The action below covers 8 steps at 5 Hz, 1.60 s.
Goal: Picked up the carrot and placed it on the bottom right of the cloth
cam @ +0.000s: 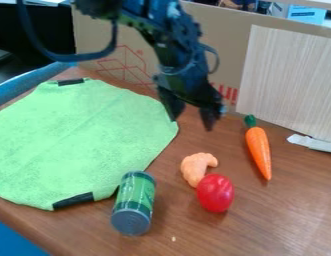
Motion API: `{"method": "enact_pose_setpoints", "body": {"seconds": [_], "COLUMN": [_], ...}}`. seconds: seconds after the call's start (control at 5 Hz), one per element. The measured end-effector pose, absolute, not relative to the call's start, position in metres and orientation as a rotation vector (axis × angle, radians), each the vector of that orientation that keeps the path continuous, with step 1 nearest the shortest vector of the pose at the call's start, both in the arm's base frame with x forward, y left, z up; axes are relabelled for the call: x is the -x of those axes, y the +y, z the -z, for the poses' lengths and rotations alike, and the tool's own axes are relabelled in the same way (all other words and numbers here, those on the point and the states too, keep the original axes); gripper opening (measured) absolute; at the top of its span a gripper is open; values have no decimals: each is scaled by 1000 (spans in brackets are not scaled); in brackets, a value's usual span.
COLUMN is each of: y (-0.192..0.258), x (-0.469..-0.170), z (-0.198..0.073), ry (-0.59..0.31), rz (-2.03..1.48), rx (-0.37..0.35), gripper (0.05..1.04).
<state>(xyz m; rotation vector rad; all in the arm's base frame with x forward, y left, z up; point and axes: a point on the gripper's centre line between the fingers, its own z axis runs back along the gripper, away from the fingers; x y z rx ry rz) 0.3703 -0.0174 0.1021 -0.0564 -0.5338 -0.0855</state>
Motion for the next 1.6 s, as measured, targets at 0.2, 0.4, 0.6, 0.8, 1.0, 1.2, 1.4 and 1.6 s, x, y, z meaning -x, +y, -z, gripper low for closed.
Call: {"method": "enact_pose_setpoints", "body": {"seconds": [0.2, 0.4, 0.6, 0.8, 1.0, 1.2, 1.4, 1.6], "y": [-33, -49, -59, -65, -68, -75, -77, -83], "x": [-375, -382, -391, -401, -409, -418, -425, -425], "z": [-92, -82, -78, -81, -78, -80, -78, -75], "ry": [-541, -566, -612, -657, -650, -660, -650, -642], "rz": [17, -108, -239, -328, -371, -396, -437, -460], "rx": [57, 34, 15, 5, -1, 8, 6, 12], "gripper": [1000, 1000, 1000, 1000, 1000, 1000, 1000, 1000]}}
